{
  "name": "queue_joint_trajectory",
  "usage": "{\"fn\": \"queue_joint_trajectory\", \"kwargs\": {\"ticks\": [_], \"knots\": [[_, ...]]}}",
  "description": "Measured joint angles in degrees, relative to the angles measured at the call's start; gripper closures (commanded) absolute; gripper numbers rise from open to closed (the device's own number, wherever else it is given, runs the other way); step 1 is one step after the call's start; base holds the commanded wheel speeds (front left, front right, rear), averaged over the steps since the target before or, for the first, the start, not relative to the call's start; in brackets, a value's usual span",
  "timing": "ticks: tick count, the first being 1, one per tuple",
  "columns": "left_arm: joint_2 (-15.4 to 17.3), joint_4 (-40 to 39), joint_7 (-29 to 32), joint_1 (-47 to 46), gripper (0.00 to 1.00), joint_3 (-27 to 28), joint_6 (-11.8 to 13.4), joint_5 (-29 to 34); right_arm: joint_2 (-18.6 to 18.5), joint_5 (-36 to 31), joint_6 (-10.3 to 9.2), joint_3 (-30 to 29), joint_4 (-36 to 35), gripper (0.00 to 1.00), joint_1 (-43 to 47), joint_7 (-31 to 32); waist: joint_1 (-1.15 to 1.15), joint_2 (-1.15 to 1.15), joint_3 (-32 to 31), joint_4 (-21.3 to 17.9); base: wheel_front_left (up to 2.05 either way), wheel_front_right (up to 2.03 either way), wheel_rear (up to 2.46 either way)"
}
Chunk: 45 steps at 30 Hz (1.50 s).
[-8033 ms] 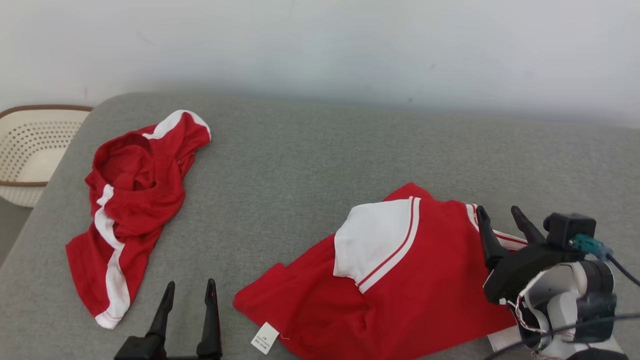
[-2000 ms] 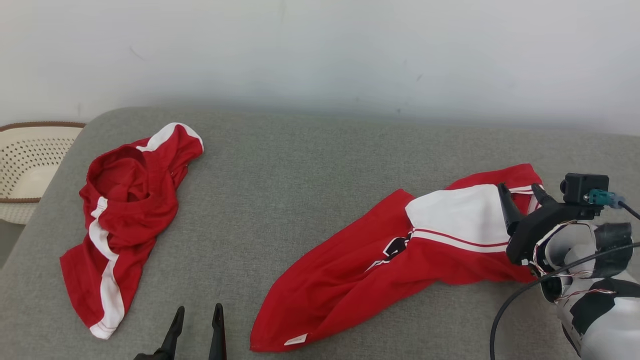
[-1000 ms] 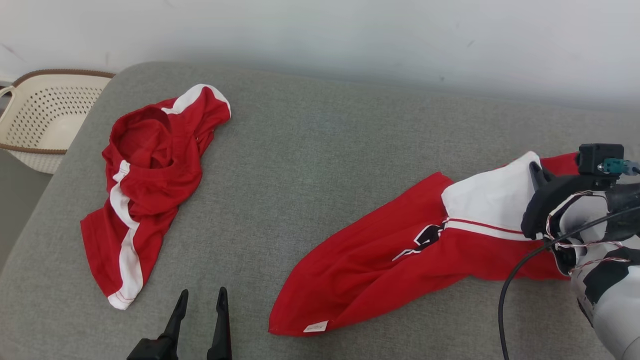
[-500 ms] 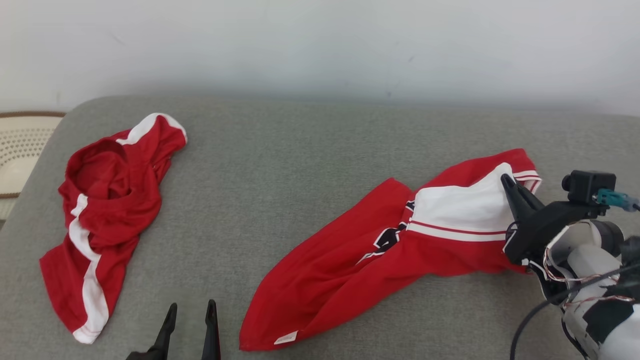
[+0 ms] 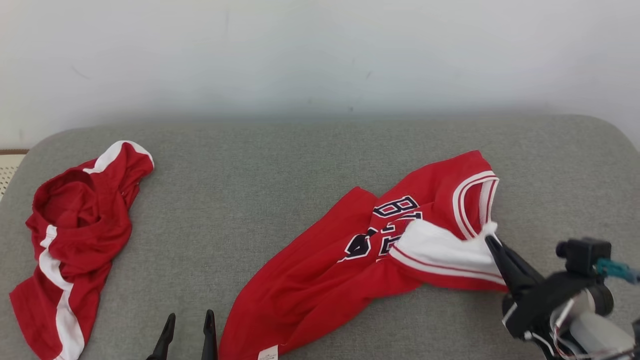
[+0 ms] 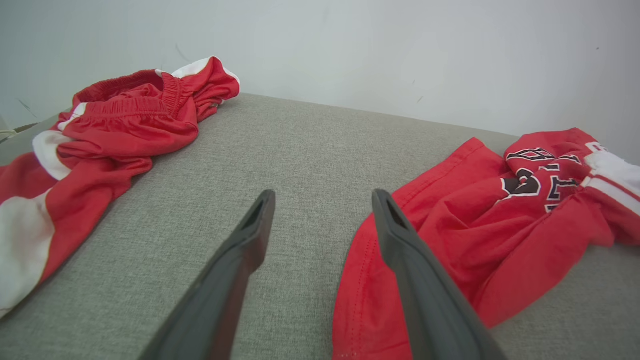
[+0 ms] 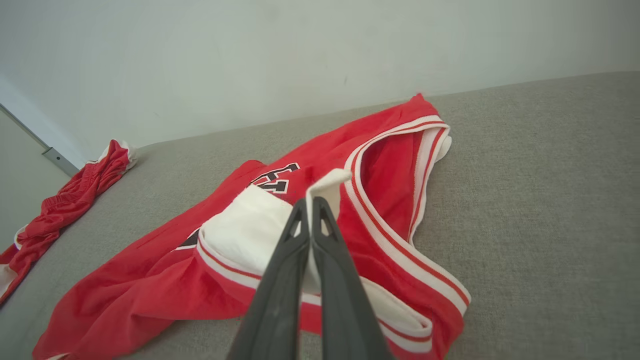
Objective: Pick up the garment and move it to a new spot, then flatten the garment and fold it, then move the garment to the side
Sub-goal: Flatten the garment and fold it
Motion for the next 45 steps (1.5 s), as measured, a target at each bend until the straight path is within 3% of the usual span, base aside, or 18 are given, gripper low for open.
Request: {"fn": "queue_joint_trajectory", "kwargs": {"ticks": [10,11,12,20,29,45], "knots": [[0.00,0.07,0.00,1.23,0.00,0.24,0.00,0.00,-3.57,-1.07,0.00,-1.86,-5.50,1.00,9.99,-0.09,-0.01,0.00,-0.53,-1.11,0.00,0.00,0.00],[-0.01,0.04,0.00,1.20,0.00,0.25,-0.07,0.00,-3.67,-1.55,0.00,-2.41,-5.38,0.05,10.78,0.01,0.00,0.00,-0.63,-1.21,0.00,0.00,0.00],[-0.01,0.07,0.00,1.20,0.00,0.22,-0.14,0.00,-3.67,-1.94,-0.01,-3.02,-5.28,0.00,11.40,0.00,0.00,0.00,-0.71,-1.27,0.00,0.00,0.00],[0.00,-0.10,0.00,1.21,0.00,0.51,-0.15,0.01,-2.53,-1.66,-0.01,-9.79,-8.82,0.00,16.41,-1.52,0.00,0.00,-1.09,-0.97,0.00,0.00,0.00],[-0.01,-0.59,0.00,1.54,0.00,0.75,-0.03,-0.03,-1.70,-6.70,-0.01,-16.30,-9.69,0.00,20.95,-0.60,0.00,0.00,-1.17,-0.26,0.00,0.00,0.00],[-0.02,-1.63,0.00,2.01,0.00,0.60,0.80,-0.25,5.00,-14.34,-0.01,-25.71,-7.34,0.00,26.43,5.02,0.01,0.00,-0.35,0.60,0.00,0.00,0.00]]}}
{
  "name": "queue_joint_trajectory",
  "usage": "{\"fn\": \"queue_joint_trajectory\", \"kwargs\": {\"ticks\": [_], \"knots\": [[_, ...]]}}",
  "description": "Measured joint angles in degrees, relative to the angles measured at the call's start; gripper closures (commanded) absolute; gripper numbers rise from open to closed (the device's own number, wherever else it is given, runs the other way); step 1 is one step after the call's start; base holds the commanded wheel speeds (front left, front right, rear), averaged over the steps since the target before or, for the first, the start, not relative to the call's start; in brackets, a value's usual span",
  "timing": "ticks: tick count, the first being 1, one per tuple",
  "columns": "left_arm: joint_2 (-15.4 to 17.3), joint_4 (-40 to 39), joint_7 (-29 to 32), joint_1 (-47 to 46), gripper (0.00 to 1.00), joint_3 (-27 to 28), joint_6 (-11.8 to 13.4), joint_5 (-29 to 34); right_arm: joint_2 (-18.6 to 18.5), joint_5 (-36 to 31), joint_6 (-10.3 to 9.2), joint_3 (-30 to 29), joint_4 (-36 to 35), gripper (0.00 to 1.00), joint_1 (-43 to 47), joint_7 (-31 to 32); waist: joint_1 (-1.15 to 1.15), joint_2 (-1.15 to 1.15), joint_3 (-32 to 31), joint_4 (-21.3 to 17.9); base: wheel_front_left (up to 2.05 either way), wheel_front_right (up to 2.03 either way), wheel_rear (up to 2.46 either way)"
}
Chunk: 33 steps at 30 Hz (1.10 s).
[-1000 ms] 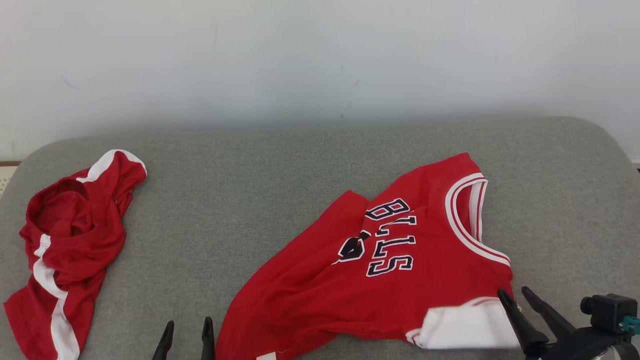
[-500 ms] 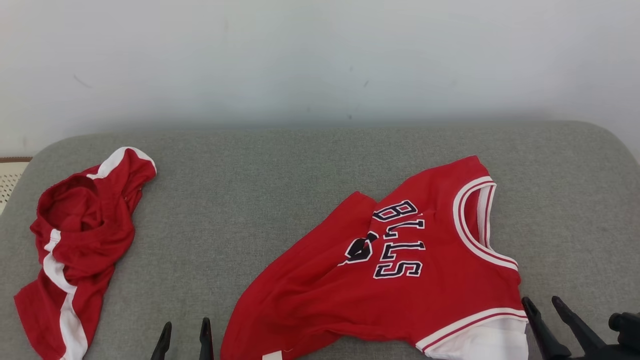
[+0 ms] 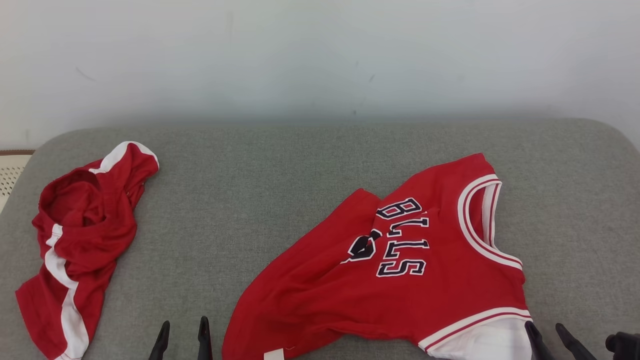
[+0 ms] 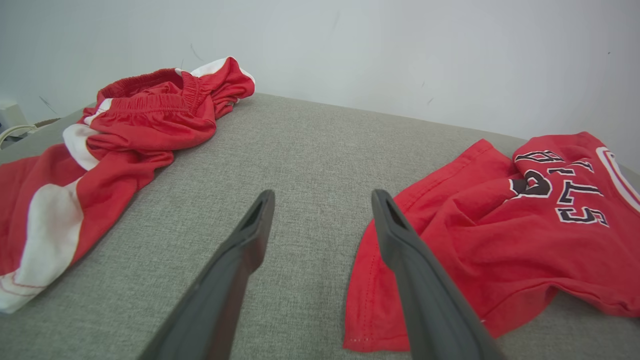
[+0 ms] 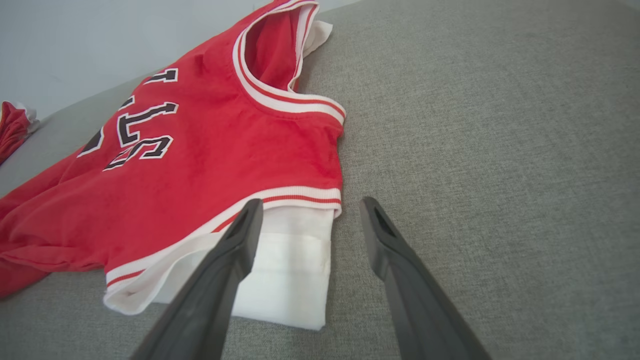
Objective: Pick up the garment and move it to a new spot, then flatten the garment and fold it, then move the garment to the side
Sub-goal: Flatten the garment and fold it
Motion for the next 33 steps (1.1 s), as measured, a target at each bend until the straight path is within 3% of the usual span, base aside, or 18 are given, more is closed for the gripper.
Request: {"fn": "queue_joint_trajectory", "kwargs": {"ticks": [13,14,15,16,18,19,20,27,33], "knots": [[0.00,0.54,0.00,-0.60,0.00,-0.23,-0.47,0.18,4.72,-2.69,0.00,-0.94,10.04,0.00,-6.37,3.71,0.00,0.00,0.53,0.95,0.00,0.00,0.00],[0.01,0.52,0.00,-0.81,0.00,-0.24,-0.47,0.19,4.97,-2.70,0.01,-0.88,10.99,0.05,-6.76,3.97,0.00,0.00,0.58,1.09,0.00,0.00,0.00],[0.01,0.49,0.00,-0.88,0.00,-0.18,-0.47,0.20,5.19,-2.72,0.00,-0.71,11.92,0.19,-7.17,4.19,0.00,0.00,0.63,1.23,0.00,0.00,0.00],[0.00,0.53,0.00,-0.87,0.00,-0.16,-0.47,0.26,5.49,-2.72,0.01,-0.62,12.62,0.52,-7.50,4.23,0.00,0.00,0.69,1.34,0.00,0.00,0.00],[0.01,0.52,0.00,-0.86,0.00,-0.13,-0.47,0.30,5.93,-2.69,0.01,-0.34,13.70,0.75,-8.14,4.16,0.00,0.00,0.80,1.52,0.00,0.00,0.00],[0.00,0.52,0.00,-0.86,0.00,-0.12,-0.47,0.35,6.09,-2.61,0.01,-0.19,14.04,0.75,-8.44,4.13,0.00,0.00,0.87,1.59,0.00,0.00,0.00],[0.00,0.51,0.00,-0.85,0.00,-0.11,-0.46,0.35,6.23,-2.47,0.01,0.02,14.29,1.00,-8.66,4.05,0.00,0.00,0.93,1.64,0.00,0.00,0.00],[0.01,0.55,0.00,-0.81,0.00,0.07,-0.43,0.26,5.78,-1.21,0.01,1.80,13.89,1.00,-8.39,1.03,0.00,0.00,0.59,1.50,0.00,0.00,0.00],[0.00,0.65,0.00,-0.65,0.00,-0.37,-0.11,-0.10,3.25,0.02,0.01,4.97,8.08,1.00,-5.13,-1.94,0.00,0.00,-0.10,0.98,0.00,0.00,0.00]]}}
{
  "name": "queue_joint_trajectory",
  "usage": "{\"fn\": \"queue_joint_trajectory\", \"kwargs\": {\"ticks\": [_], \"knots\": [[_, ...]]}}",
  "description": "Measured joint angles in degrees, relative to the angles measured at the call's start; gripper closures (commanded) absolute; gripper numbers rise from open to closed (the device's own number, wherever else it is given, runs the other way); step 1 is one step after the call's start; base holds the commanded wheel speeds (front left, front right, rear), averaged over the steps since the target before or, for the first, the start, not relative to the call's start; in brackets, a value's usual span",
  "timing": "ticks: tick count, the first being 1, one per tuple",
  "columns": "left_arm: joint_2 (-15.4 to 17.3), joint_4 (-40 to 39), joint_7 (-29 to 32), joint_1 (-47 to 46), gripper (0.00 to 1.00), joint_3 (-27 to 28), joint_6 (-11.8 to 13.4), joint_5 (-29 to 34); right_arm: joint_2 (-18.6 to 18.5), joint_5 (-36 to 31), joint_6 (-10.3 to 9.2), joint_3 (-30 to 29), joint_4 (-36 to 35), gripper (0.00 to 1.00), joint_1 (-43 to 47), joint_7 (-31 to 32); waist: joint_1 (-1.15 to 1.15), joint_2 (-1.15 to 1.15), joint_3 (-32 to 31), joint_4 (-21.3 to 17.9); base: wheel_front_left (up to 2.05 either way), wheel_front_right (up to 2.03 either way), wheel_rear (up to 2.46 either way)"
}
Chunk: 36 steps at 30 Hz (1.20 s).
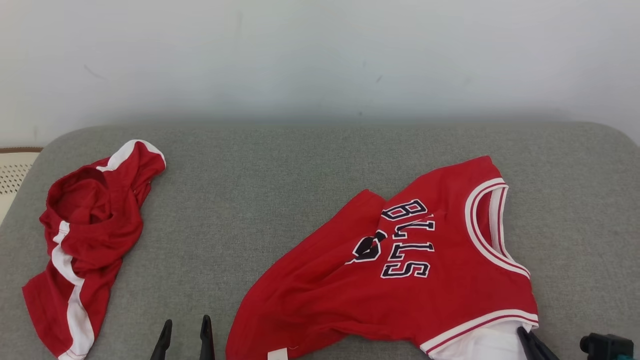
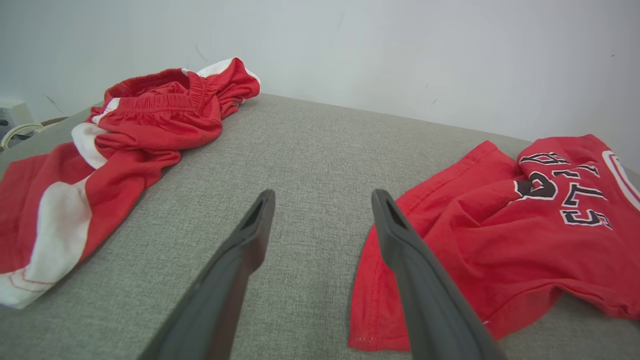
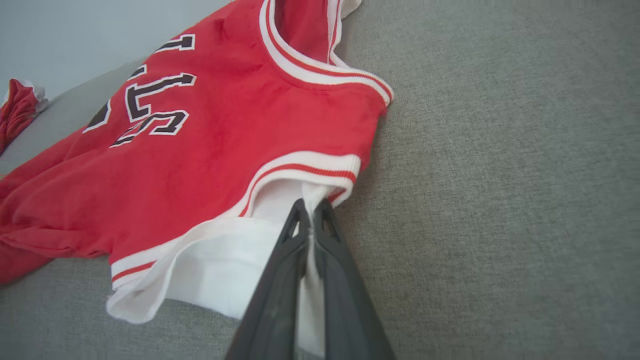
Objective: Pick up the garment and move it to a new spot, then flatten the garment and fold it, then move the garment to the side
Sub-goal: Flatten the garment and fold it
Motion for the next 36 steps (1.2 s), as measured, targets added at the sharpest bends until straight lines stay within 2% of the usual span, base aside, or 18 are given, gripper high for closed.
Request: {"fn": "queue_joint_trajectory", "kwargs": {"ticks": [6,7,8,23,28,36], "knots": [[0.01,-0.10,0.00,0.57,0.00,-0.23,0.24,-0.16,-2.91,1.45,-0.01,0.92,-2.68,0.99,3.09,-0.41,0.00,0.00,-0.34,-0.67,0.00,0.00,0.00],[0.01,-0.08,0.00,0.76,0.00,-0.30,0.25,-0.22,-3.23,1.44,0.00,0.82,-2.80,0.53,3.46,-0.44,0.00,0.00,-0.37,-0.77,0.00,0.00,0.00],[0.00,-0.08,0.00,0.76,0.00,-0.33,0.25,-0.36,-3.48,1.45,0.00,0.67,-2.85,0.00,3.68,-0.47,0.00,0.00,-0.39,-0.86,0.00,0.00,0.00],[0.00,0.19,0.00,0.76,0.00,-0.63,0.14,-0.68,-4.11,0.66,0.00,-2.60,-2.37,0.00,2.24,-0.67,0.00,0.00,-0.65,0.10,0.00,0.00,0.00],[0.00,0.15,0.00,0.81,0.00,-0.40,0.15,-0.68,-3.34,-2.86,-0.01,-3.05,0.87,0.00,-3.91,3.00,0.00,0.00,-0.62,0.07,0.00,0.00,0.00],[0.00,0.01,0.00,0.62,0.00,-1.01,0.08,-0.64,0.47,-6.44,0.00,-3.23,10.15,0.00,-16.78,7.93,0.00,0.00,0.16,0.50,0.00,0.00,0.00]]}}
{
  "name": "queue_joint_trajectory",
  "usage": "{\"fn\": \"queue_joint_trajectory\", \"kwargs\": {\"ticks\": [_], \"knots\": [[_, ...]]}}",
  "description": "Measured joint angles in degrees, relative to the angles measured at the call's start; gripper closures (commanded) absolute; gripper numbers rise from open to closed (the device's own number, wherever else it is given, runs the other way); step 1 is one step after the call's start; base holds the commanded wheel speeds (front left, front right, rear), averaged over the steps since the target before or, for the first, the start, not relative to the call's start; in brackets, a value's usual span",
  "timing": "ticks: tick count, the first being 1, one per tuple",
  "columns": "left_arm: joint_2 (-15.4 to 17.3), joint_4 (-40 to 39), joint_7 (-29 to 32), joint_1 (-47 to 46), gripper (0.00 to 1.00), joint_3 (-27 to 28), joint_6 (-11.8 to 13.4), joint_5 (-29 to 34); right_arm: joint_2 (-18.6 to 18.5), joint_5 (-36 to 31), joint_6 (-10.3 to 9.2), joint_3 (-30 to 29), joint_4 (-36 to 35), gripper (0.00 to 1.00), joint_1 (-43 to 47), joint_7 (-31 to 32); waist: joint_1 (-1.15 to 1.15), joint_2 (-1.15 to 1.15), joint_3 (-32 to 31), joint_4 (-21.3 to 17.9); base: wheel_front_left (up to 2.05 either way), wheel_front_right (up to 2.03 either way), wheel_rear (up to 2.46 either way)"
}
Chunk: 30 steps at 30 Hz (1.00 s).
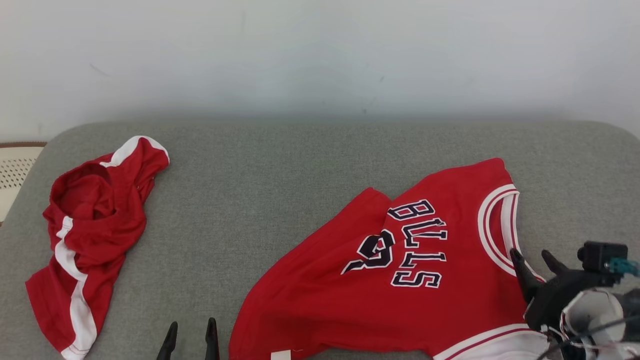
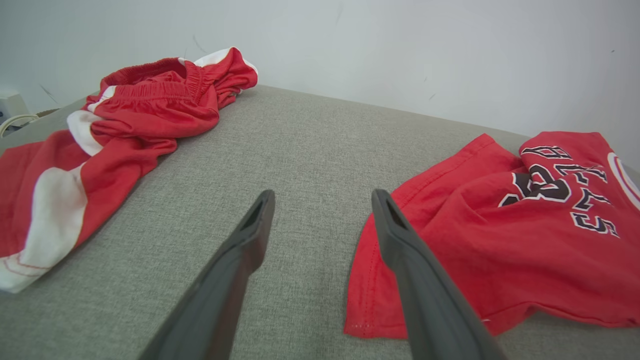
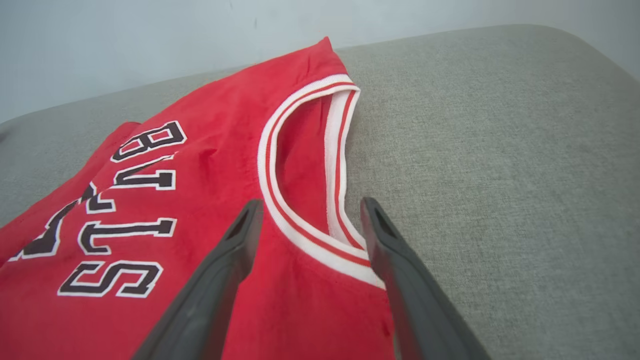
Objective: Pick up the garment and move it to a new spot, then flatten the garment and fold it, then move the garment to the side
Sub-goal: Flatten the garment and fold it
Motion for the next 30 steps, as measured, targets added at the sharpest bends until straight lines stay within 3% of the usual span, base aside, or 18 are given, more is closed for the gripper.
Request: {"fn": "queue_joint_trajectory", "kwargs": {"ticks": [12,20,30], "knots": [[0.01,0.42,0.00,-3.67,0.00,-1.40,-0.24,0.15,4.44,-1.60,0.00,3.25,17.12,0.00,-17.66,1.69,0.00,0.00,3.83,2.33,0.00,0.00,0.00],[0.01,0.46,0.00,-4.59,0.00,-1.99,0.10,0.15,4.16,-1.90,0.00,4.61,25.05,0.00,-20.80,-2.75,0.00,0.00,5.40,4.67,0.00,0.00,0.00],[0.00,0.24,0.00,-4.74,0.00,-1.71,0.32,0.18,3.05,1.25,0.00,3.94,30.75,0.00,-24.23,-4.15,0.01,0.00,7.39,4.05,0.00,0.00,0.00]]}}
